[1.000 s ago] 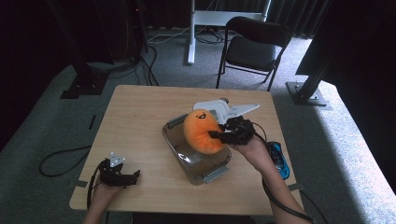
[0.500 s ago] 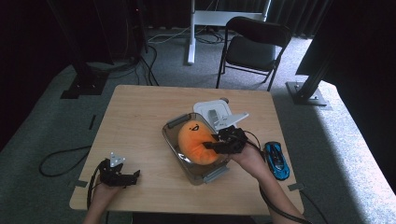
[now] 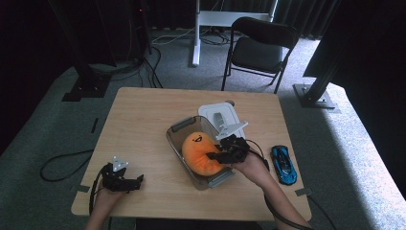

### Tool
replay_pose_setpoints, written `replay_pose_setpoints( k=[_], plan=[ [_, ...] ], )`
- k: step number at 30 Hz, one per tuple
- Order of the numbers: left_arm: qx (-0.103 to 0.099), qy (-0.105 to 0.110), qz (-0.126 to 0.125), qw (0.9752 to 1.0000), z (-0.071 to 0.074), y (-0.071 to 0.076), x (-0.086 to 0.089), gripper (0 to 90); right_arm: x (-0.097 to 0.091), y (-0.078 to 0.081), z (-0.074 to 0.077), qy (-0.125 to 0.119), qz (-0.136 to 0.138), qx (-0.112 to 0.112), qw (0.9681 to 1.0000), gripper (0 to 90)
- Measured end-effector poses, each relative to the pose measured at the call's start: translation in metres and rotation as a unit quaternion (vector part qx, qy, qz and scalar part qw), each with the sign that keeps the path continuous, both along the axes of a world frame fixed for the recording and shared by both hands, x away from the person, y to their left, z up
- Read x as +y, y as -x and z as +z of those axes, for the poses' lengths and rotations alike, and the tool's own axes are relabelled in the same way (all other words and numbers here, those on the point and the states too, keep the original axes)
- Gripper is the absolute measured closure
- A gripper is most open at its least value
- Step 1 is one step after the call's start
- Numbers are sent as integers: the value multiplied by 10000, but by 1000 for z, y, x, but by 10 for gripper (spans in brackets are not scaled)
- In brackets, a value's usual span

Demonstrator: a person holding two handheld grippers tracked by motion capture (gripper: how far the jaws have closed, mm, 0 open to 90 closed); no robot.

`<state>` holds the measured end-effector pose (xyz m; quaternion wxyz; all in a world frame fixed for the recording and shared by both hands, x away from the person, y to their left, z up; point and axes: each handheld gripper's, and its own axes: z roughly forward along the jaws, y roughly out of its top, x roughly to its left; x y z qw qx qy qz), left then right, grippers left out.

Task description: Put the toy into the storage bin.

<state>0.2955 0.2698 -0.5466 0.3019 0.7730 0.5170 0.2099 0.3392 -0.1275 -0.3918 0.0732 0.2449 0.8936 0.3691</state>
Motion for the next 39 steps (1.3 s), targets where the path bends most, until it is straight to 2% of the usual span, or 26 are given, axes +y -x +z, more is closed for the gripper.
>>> replay_pose_setpoints(
  k=[4, 22, 31, 32, 37, 39],
  plan=[
    [1, -1, -1, 10000, 0, 0, 0, 3, 2, -1, -5, 111, -10, 47, 9999, 665],
    [-9, -5, -2, 10000, 0, 0, 0, 3, 10, -11, -26, 329, 68, 446, 9984, 621],
    [-8, -4, -1, 10000, 0, 0, 0, 3, 10, -15, -29, 293, 50, 616, 9977, 534],
    [-8, -6, -2, 10000, 0, 0, 0, 3, 11, -16, -30, 354, 67, 632, 9974, 490],
    [-8, -5, -2, 10000, 0, 0, 0, 2, 14, -19, -35, 406, 25, 730, 9965, 401],
    [-7, -5, -3, 10000, 0, 0, 0, 3, 14, -19, -35, 436, 12, 695, 9966, 377]
  ],
)
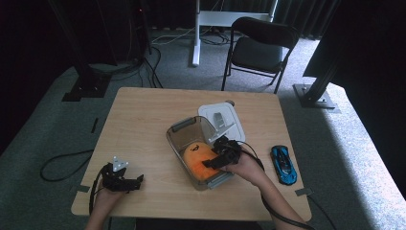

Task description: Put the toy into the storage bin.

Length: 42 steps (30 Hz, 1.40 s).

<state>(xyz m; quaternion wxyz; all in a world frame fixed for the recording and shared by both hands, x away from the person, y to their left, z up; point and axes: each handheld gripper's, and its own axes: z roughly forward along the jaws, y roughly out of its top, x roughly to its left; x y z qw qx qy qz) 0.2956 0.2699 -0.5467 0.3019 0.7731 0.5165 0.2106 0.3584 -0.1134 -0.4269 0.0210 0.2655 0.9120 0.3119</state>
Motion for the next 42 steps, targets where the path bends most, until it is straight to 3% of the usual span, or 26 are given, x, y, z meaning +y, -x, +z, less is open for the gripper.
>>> replay_pose_setpoints(
  k=[6, 11, 17, 24, 32, 42],
  plan=[
    [0, -1, -1, 10000, 0, 0, 0, 3, 0, 0, 0, -14, -29, 14, 10000, 347],
    [-1, -3, -4, 10000, 0, 0, 0, 2, -4, 1, 3, -214, -28, 70, 9997, 312],
    [-2, -2, -2, 10000, 0, 0, 0, 2, -10, 5, 12, -311, -21, -26, 9995, 213],
    [8, -4, -5, 10000, 0, 0, 0, 3, -14, 8, 17, -450, 57, 9, 9990, 211],
    [4, -5, -5, 10000, 0, 0, 0, 3, -23, 9, 22, -547, -65, -39, 9985, 179],
    [4, -4, -4, 10000, 0, 0, 0, 3, -47, 8, 30, -769, -490, -254, 9955, 139]
  ],
)
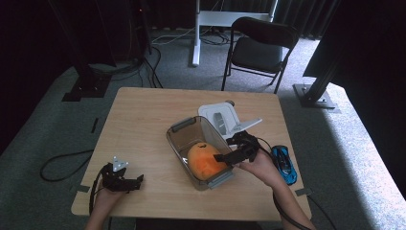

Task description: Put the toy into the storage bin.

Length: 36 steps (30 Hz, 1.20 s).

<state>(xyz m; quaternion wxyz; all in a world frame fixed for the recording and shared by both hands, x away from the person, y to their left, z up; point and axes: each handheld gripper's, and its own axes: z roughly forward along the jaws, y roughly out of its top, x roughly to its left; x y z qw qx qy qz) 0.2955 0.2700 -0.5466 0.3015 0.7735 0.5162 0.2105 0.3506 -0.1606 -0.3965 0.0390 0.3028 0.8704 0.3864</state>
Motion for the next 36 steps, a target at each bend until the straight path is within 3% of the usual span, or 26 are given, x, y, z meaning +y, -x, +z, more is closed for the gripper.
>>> replay_pose_setpoints(
  k=[19, 24, 36],
  plan=[
    [-4, 3, 2, 10000, 0, 0, 0, 3, -42, -2, -1, -137, -624, -119, 9979, 141],
    [-5, 1, 3, 10000, 0, 0, 0, 3, -59, -3, -7, -211, -855, -195, 9959, 144],
    [-5, 12, 10, 10000, 0, 0, 0, 2, -87, 1, -20, -82, -1406, -217, 9898, 144]
  ],
)
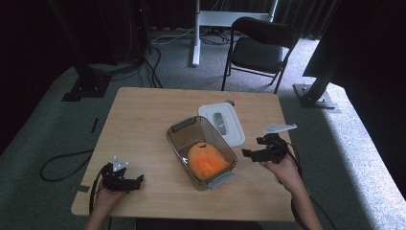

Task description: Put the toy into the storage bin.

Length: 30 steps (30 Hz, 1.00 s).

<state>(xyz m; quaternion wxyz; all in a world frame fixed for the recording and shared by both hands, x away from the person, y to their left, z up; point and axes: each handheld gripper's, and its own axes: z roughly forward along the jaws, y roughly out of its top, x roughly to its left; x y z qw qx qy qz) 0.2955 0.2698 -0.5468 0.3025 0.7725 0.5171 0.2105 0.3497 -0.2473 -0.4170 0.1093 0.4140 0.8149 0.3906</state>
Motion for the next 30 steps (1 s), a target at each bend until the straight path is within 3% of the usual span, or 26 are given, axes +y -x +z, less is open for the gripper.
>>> replay_pose_setpoints(
  k=[16, 17, 24, 25, 30],
  plan=[
    [5, -6, -7, 10000, 0, 0, 0, 2, -38, 6, -26, 65, -781, 71, 9969, 149],
    [6, -9, -9, 10000, 0, 0, 0, 2, -43, 6, -30, 122, -935, 38, 9955, 144],
    [6, -8, -8, 10000, 0, 0, 0, 2, -55, 6, -40, 180, -1199, 117, 9926, 143],
    [5, -7, -8, 10000, 0, 0, 0, 3, -59, 7, -43, 221, -1387, 79, 9901, 143],
    [6, -9, -9, 10000, 0, 0, 0, 3, -69, 5, -50, 220, -1625, 142, 9864, 143]
  ],
)
